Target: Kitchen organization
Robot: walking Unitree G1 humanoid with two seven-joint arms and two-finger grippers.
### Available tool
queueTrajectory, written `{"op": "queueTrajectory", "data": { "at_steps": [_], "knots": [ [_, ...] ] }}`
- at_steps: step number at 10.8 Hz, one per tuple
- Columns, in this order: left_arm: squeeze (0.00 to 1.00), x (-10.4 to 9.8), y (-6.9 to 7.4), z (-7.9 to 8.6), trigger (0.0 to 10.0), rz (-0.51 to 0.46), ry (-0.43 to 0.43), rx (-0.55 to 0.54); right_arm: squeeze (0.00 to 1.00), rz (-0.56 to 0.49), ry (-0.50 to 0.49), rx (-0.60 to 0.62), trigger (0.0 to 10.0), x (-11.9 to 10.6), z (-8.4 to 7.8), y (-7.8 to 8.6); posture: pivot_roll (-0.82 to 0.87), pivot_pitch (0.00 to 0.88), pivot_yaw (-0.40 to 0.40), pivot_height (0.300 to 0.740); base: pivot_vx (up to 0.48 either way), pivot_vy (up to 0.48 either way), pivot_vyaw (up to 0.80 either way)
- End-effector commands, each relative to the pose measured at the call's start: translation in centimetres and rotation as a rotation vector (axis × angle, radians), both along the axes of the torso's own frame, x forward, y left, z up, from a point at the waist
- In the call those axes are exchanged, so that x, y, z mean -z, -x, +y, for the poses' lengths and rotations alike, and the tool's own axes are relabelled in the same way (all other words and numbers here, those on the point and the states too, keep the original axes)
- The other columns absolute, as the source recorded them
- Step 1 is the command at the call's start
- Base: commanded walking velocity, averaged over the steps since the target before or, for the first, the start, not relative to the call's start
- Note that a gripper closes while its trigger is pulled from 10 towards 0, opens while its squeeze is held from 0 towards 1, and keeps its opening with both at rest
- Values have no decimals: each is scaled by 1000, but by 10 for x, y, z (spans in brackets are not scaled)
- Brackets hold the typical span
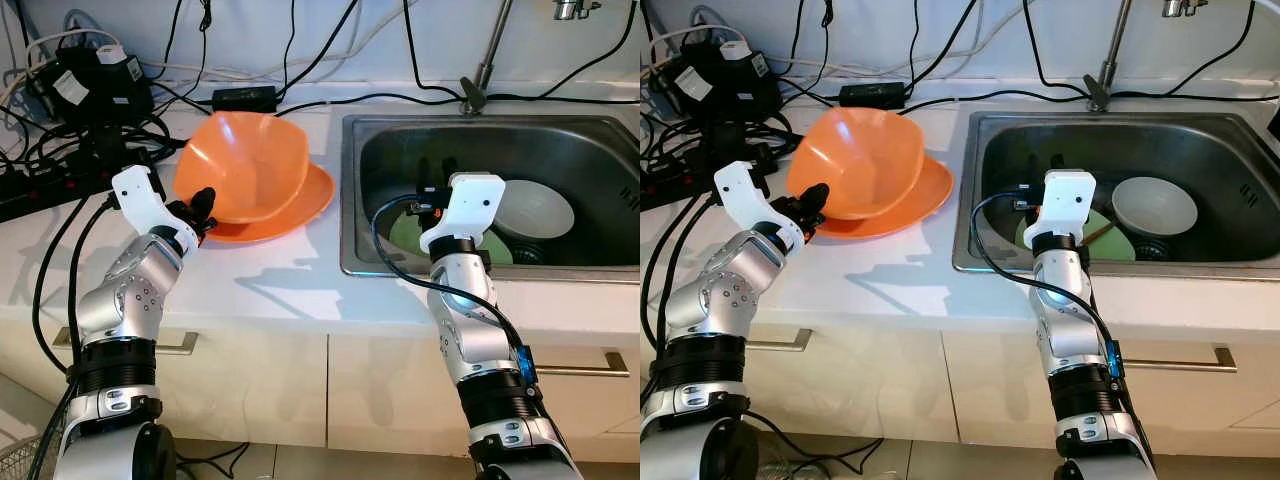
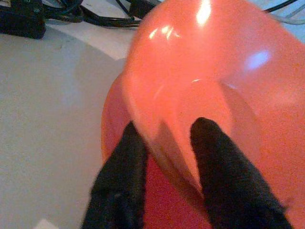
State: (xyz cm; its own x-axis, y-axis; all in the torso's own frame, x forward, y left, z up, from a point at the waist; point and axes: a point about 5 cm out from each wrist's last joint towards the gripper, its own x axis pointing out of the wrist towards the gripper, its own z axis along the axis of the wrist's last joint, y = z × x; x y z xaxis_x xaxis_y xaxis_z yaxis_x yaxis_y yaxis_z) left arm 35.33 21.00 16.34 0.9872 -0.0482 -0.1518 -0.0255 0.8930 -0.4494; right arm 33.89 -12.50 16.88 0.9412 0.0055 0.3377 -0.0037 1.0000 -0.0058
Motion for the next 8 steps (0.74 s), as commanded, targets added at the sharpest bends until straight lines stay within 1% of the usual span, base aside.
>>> {"op": "queueTrajectory", "data": {
  "at_steps": [1,5,8],
  "knots": [
    [0,0,-1,1,0,2,-2,-12,0,27,9,-1,10000,4,1,-1,62,0,57,740,0,0,0],
    [0,-1,-2,2,0,-11,10,-37,0,30,10,-10,10000,5,3,-1,64,0,54,740,0,0,0],
    [0,0,-2,-2,0,-18,35,-45,0,33,13,-19,10000,6,5,-1,63,0,55,740,0,0,0]
  ]
}}
